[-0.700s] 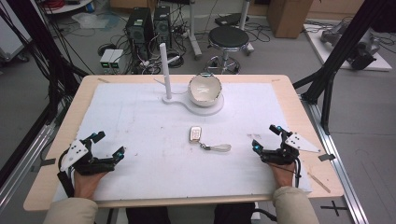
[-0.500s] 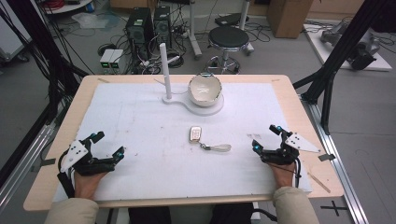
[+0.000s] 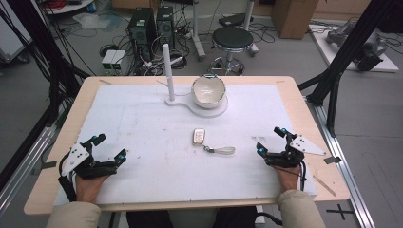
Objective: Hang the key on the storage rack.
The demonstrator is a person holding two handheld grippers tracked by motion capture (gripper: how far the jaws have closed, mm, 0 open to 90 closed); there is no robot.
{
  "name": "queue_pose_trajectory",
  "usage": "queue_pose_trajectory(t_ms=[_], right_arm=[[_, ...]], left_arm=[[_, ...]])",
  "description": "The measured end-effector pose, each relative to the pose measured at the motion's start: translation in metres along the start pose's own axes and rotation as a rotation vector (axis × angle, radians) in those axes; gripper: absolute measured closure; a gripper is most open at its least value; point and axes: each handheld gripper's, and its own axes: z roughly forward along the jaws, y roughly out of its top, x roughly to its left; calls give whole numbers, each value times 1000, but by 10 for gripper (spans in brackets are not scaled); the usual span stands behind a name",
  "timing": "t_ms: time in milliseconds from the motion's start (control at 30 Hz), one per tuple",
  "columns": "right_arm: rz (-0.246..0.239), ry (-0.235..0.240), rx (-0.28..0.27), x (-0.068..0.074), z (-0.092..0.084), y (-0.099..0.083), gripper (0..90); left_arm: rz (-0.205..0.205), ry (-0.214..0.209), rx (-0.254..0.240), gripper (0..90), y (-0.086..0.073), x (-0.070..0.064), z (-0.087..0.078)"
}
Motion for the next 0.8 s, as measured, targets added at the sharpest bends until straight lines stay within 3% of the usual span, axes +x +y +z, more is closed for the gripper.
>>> queue_pose_trajectory(t_ms=[167, 200, 300, 533, 800], right_arm=[[14, 13, 43, -2, 3, 4, 5], [0, 16, 40, -2, 4, 6, 5], [10, 58, 41, -2, 7, 20, 5], [-33, 137, 138, -6, 26, 62, 5], [-142, 253, 272, -2, 54, 102, 5]], left_arm=[[-4, 0, -6, 17, 0, 0, 0], [-6, 0, -6, 18, 0, 0, 0], [-5, -4, -9, 18, 0, 1, -1], [-6, -2, -16, 18, -1, 0, -1], [-6, -5, -9, 18, 0, 0, -1]])
